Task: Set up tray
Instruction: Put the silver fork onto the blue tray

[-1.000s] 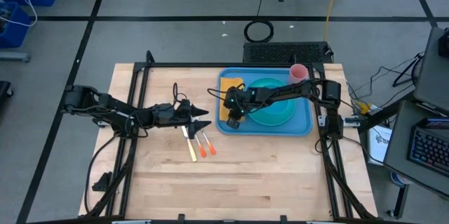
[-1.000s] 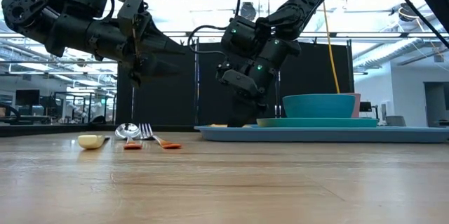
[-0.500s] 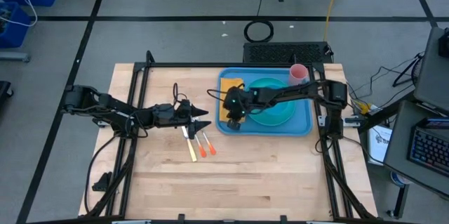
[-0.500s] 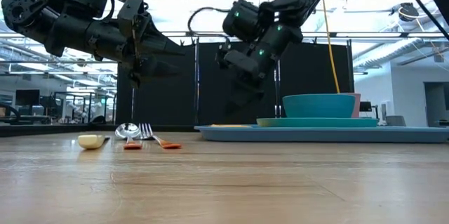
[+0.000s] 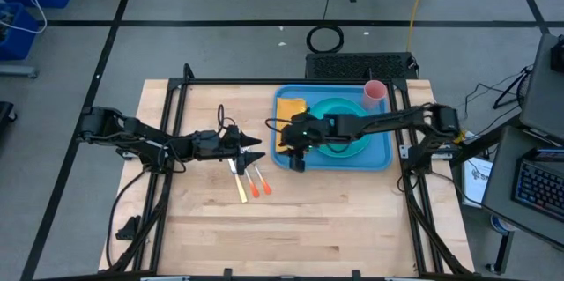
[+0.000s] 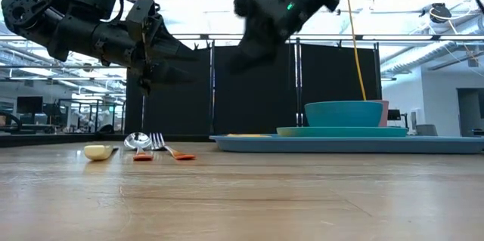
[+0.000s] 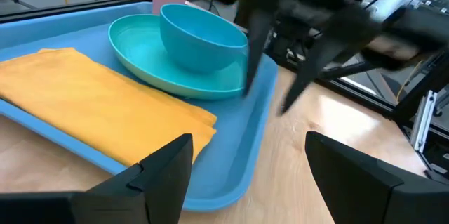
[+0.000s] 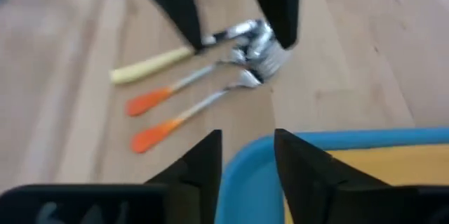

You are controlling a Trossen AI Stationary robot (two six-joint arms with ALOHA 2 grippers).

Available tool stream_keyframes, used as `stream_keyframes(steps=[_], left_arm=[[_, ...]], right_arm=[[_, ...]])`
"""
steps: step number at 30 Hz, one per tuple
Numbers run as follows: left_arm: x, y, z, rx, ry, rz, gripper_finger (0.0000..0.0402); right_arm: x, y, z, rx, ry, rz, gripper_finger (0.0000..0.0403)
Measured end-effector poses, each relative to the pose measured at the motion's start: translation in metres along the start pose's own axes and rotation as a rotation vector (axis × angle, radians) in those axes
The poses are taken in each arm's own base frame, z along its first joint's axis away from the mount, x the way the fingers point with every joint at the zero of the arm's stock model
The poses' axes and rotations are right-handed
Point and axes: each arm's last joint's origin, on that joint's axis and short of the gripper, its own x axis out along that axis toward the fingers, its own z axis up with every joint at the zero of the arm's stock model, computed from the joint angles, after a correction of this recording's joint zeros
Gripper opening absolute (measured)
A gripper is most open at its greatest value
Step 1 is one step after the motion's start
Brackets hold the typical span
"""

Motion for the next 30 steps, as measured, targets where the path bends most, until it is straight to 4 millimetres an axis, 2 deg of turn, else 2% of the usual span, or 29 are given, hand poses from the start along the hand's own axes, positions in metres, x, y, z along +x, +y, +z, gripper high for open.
stream_keyframes(steps=[4, 7, 9, 13, 16, 22, 30], left_arm=[[0.0, -0.002, -0.001, 0.002, 0.004, -0.008, 0.0278], [0.0, -0.003, -0.001, 0.004, 0.005, -0.013, 0.0278], [0.0, -0.004, -0.002, 0.003, 0.001, -0.006, 0.0278], [-0.001, -0.006, -0.002, 0.006, -0.003, 0.002, 0.0278], [-0.001, -0.006, -0.002, 0.005, -0.008, 0.011, 0.0278], [-0.001, -0.006, -0.002, -0.008, -0.009, 0.011, 0.0278], [-0.002, -0.013, -0.005, -0.008, -0.004, -0.004, 0.0278]], right_arm=[[-0.026, 0.017, -0.001, -0.026, -0.09, 0.038, 0.0149], [-0.05, 0.026, -0.008, -0.039, -0.189, 0.067, 0.0141], [-0.067, 0.03, -0.016, -0.032, -0.232, 0.08, 0.0113], [-0.1, 0.042, -0.035, -0.094, -0.355, 0.119, 0.0022], [-0.121, 0.048, -0.049, -0.11, -0.472, 0.127, 0.0009], [-0.147, 0.052, -0.087, -0.119, -0.611, 0.088, 0.0001], [-0.167, 0.049, -0.126, -0.13, -0.765, 0.111, 0.0]])
